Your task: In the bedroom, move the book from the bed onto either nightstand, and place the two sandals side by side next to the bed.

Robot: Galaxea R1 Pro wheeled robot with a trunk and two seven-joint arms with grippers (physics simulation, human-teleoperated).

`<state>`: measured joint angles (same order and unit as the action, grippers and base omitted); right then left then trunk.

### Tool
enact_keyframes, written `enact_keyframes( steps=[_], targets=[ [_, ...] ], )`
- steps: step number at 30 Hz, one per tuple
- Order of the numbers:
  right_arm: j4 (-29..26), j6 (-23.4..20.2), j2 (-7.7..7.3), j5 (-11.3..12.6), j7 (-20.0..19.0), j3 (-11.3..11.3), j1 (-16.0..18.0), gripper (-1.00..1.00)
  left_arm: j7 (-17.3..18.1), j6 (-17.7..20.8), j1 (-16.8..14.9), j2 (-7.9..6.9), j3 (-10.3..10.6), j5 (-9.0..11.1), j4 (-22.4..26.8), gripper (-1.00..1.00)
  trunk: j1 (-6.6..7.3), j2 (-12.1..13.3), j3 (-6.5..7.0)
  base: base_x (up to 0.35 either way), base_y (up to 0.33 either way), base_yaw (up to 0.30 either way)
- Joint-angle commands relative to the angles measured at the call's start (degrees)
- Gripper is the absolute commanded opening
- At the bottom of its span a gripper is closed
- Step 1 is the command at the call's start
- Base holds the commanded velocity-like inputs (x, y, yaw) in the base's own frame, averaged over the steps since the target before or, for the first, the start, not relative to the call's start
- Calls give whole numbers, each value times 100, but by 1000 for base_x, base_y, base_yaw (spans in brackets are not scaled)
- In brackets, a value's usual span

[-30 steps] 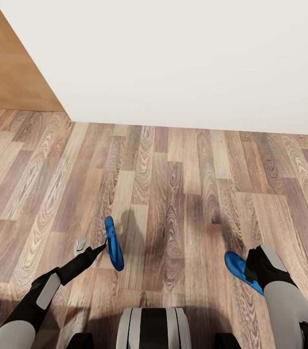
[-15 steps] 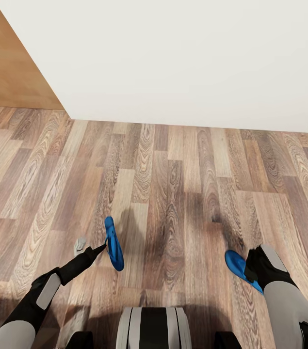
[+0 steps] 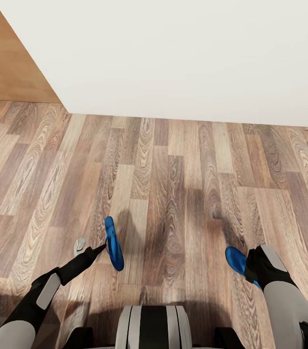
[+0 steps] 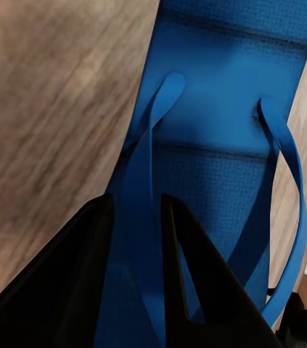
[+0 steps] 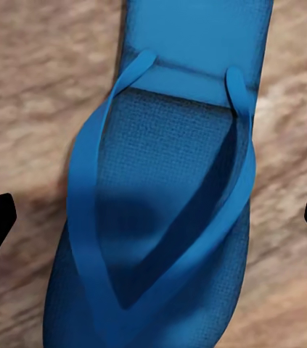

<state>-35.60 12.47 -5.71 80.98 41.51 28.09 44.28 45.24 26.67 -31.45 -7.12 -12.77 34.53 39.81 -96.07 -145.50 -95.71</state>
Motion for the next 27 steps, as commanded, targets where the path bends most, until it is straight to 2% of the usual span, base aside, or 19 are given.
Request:
enact_keyframes(
  steps=[1,16,21,27],
  targets=[
    [-5,36,0,48,6,3,1,100,-15,31,-1,0,-6,19,1,-100,1,-1,-3,0,0,0],
    [-5,35,0,47,6,3,1,100,-15,31,-1,0,-6,17,1,-100,1,-1,-3,0,0,0],
    [-6,35,0,48,6,3,1,100,-15,31,-1,0,-6,18,1,-100,-12,-8,-114,0,0,0],
    [-3,32,0,50,6,3,1,100,-15,31,-1,0,-6,17,1,-100,-12,-8,-114,0,0,0]
  ],
)
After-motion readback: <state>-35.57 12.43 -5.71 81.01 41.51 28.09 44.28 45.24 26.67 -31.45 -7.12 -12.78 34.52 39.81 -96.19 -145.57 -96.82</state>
